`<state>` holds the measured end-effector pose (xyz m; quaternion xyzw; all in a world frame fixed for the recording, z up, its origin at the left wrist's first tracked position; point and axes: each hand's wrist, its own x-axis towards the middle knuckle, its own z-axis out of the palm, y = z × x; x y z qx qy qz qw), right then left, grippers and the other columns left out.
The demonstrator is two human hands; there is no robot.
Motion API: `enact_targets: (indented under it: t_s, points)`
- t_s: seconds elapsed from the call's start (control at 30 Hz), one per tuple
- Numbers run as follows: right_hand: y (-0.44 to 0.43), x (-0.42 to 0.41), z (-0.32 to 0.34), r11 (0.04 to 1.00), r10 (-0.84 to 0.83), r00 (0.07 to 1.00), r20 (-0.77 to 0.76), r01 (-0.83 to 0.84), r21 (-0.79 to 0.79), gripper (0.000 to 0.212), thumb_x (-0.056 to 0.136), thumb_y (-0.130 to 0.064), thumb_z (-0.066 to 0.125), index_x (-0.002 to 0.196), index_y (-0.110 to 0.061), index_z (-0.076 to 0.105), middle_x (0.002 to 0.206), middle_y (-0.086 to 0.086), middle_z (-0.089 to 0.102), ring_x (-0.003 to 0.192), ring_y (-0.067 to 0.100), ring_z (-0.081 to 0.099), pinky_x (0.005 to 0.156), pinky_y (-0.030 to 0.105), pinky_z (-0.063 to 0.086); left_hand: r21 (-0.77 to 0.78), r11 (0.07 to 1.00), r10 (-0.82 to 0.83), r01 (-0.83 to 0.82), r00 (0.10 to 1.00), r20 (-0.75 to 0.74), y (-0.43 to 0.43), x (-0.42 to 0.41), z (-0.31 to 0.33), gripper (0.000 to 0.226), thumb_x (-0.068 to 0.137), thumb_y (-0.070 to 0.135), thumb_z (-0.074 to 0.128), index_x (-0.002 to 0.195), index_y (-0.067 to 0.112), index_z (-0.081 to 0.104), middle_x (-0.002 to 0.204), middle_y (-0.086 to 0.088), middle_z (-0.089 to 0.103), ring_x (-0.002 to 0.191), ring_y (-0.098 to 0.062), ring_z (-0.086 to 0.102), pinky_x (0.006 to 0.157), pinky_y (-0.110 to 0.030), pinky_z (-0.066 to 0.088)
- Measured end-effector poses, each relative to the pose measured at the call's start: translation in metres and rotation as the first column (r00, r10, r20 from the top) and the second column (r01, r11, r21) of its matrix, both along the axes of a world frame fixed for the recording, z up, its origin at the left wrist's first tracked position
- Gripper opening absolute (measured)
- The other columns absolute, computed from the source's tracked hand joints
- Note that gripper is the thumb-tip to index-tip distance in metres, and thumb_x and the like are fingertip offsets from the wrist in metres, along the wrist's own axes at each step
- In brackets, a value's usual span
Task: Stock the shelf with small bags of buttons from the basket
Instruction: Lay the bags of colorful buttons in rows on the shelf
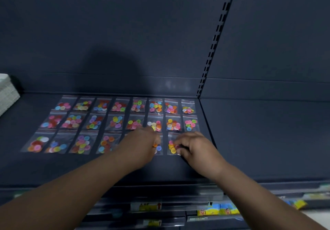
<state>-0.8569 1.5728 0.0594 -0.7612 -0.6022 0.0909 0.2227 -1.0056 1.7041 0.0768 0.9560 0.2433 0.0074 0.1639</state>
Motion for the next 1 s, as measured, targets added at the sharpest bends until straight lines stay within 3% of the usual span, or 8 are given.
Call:
enact_targets:
  t_s: [0.23,0.4,0.57,0.67,0.8,1.0]
  points:
    - [0.005,0.001,0.001,0.998,0.053,0.998,0.023,-0.052,-0.038,0.019,0.09,-0.019,0.06,0.108,-0.018,0.068,0.112,-0.004,0.063,0.104,0.016,0.048,0.085,0.015,0.033,0.001,1.0,-0.028,0.028,0.999,0.046,0.002,0.0,-0.004,0.02,0.09,0.021,0.058,0.108,0.022,0.065,0.113,0.005,0.056,0.106,-0.012,0.049,0.087,-0.024,0.043]
    - [0.011,0.0,0.014,1.0,0.024,1.0,-0.009,-0.023,0.018,0.021,0.091,-0.018,0.058,0.109,-0.018,0.068,0.115,-0.005,0.062,0.111,0.015,0.047,0.087,0.013,0.031,0.004,1.0,0.004,-0.004,0.987,0.16,0.008,-0.004,-0.002,0.011,0.087,0.019,0.058,0.095,0.019,0.066,0.1,0.004,0.056,0.098,-0.014,0.05,0.081,-0.026,0.042]
    - [0.038,-0.014,0.036,0.996,0.058,0.993,0.099,-0.065,0.069,0.022,0.091,-0.019,0.057,0.111,-0.019,0.066,0.116,-0.004,0.061,0.11,0.019,0.048,0.088,0.019,0.034,0.087,0.994,0.046,-0.072,0.96,0.277,0.03,-0.023,0.015,0.019,0.083,0.02,0.063,0.101,0.017,0.066,0.104,0.001,0.059,0.101,-0.016,0.052,0.084,-0.028,0.043]
    - [0.065,-0.034,0.048,0.992,0.106,0.978,0.182,-0.118,0.054,0.028,0.09,-0.021,0.059,0.118,-0.017,0.062,0.125,0.0,0.056,0.115,0.023,0.047,0.096,0.025,0.035,0.159,0.979,0.073,-0.126,0.95,0.303,0.051,-0.047,0.031,0.029,0.078,0.022,0.067,0.106,0.013,0.067,0.106,-0.007,0.063,0.1,-0.025,0.057,0.089,-0.033,0.047]
    - [0.109,-0.073,0.068,0.979,0.183,0.952,0.244,-0.199,0.043,0.039,0.087,-0.021,0.061,0.125,-0.015,0.058,0.129,0.005,0.054,0.117,0.028,0.048,0.102,0.034,0.037,0.249,0.949,0.119,-0.193,0.951,0.285,0.087,-0.093,0.051,0.04,0.068,0.029,0.061,0.103,0.011,0.069,0.098,-0.011,0.066,0.091,-0.034,0.063,0.085,-0.037,0.05]
    - [0.189,-0.154,0.09,0.953,0.284,0.927,0.245,-0.301,0.035,0.042,0.087,-0.029,0.054,0.127,-0.017,0.056,0.129,0.003,0.052,0.113,0.028,0.048,0.098,0.031,0.038,0.26,0.911,0.249,-0.321,0.928,0.276,0.151,-0.188,0.079,0.043,0.071,0.034,0.056,0.107,0.014,0.068,0.104,-0.009,0.064,0.096,-0.031,0.061,0.087,-0.039,0.05]
